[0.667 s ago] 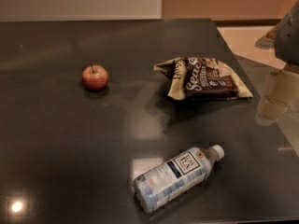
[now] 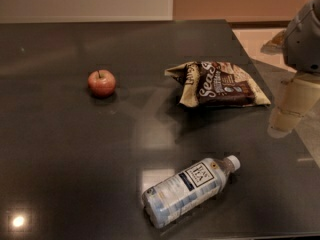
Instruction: Move blue plastic bottle near apple
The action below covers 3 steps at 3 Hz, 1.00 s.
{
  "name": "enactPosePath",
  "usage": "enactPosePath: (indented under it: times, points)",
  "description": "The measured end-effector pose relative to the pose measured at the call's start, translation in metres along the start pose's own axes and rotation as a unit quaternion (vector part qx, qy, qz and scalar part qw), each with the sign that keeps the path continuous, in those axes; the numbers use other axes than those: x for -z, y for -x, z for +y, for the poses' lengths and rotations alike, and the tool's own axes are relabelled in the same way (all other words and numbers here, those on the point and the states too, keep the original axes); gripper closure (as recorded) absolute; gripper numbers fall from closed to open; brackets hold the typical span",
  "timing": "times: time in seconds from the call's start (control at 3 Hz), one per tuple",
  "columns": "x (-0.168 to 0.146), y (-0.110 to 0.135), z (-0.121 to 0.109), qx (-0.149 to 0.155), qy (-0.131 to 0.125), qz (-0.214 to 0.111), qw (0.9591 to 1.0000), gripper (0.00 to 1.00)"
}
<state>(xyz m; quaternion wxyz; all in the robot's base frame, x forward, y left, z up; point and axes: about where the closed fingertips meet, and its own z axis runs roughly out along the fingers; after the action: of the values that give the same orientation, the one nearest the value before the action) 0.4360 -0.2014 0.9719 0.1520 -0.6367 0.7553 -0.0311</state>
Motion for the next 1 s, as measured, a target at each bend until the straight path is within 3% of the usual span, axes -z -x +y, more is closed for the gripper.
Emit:
enactPosePath:
  times: [0.33, 0.67, 1.0]
  points:
    - [-0.019, 0.022, 0.018, 0.062, 0.023, -0.007, 0.9978, 0.00]
    - [-0.047, 0.041, 0.037, 0.116, 0.056, -0.023, 0.9914, 0.00]
    - [-0.073, 0.060, 0.064, 0.165, 0.096, -0.036, 0.9810, 0.00]
